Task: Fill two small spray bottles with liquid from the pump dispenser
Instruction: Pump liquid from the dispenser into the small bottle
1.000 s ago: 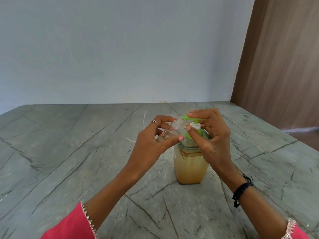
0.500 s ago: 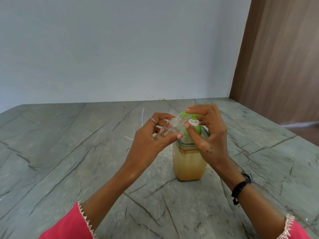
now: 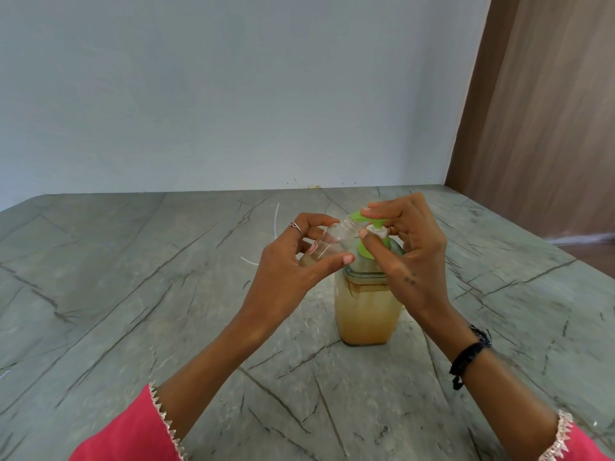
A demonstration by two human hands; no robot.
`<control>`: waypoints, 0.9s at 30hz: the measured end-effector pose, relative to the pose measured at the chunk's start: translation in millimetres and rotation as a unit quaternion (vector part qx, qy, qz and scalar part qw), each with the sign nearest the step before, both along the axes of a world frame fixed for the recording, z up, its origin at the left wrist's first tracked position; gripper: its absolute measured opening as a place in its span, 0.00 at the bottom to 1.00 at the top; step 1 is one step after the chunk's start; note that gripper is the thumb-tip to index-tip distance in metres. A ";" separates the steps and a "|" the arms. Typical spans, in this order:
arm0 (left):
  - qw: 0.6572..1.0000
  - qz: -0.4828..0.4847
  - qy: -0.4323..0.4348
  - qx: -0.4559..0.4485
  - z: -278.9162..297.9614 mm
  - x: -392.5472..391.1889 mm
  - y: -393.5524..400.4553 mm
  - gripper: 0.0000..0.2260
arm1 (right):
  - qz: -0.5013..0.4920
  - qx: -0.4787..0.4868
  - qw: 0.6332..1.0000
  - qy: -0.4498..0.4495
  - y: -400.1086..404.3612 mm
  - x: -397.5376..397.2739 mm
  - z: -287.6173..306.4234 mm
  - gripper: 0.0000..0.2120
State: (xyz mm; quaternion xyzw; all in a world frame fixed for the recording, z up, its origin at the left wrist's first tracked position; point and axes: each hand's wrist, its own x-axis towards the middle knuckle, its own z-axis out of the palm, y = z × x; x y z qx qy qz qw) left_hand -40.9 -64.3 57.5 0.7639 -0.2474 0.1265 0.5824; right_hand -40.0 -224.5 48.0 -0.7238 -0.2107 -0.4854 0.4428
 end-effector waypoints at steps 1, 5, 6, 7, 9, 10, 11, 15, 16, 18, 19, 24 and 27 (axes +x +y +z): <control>1.000 -0.001 0.001 -0.002 -0.3 0.1 -0.2 0.18 | 0.000 0.003 1.000 0.003 0.4 0.3 0.4 0.16; 1.000 -0.007 0.008 -0.010 -1.2 -0.8 -0.9 0.20 | 0.007 0.016 1.000 0.007 1.1 0.6 1.9 0.16; 1.000 -0.008 0.008 -0.009 -1.0 -0.7 -0.9 0.20 | 0.007 0.014 1.000 0.006 1.1 1.0 2.0 0.14; 1.000 -0.007 0.006 -0.008 -0.9 -0.7 -0.9 0.20 | 0.005 0.010 1.000 0.004 1.0 1.3 1.8 0.14; 1.000 -0.005 0.003 -0.006 -0.7 -0.4 -0.7 0.19 | 0.000 0.000 1.000 0.000 0.4 1.8 0.5 0.15; 1.000 -0.004 0.002 -0.007 -0.7 -0.4 -0.3 0.19 | -0.001 -0.008 1.000 -0.002 -0.3 2.2 -0.3 0.15; 1.000 -0.004 0.001 -0.008 -0.7 -0.5 0.1 0.19 | -0.002 -0.014 1.000 -0.003 -0.9 2.3 -1.4 0.16; 1.000 -0.003 0.000 -0.006 0.3 -0.8 0.9 0.18 | 0.022 -0.020 1.000 0.001 -2.8 3.3 -4.0 0.15; 1.000 -0.002 -0.001 -0.004 0.5 -0.8 0.8 0.18 | 0.031 -0.018 0.999 0.003 -3.0 3.3 -5.2 0.15; 1.000 0.000 -0.002 -0.004 0.7 -0.9 0.4 0.18 | 0.057 -0.009 0.998 0.015 -3.8 3.2 -8.9 0.15; 1.000 0.000 -0.002 -0.005 0.7 -1.1 0.5 0.19 | 0.075 0.000 0.997 0.028 -4.1 2.7 -10.8 0.16; 1.000 -0.001 0.000 -0.011 1.2 -2.3 0.5 0.20 | 0.172 0.037 0.978 0.117 -5.5 -4.9 -12.7 0.27; 1.000 -0.002 -0.003 -0.010 1.9 -2.5 0.7 0.20 | 0.177 0.020 0.973 0.145 -8.6 -6.4 -11.1 0.29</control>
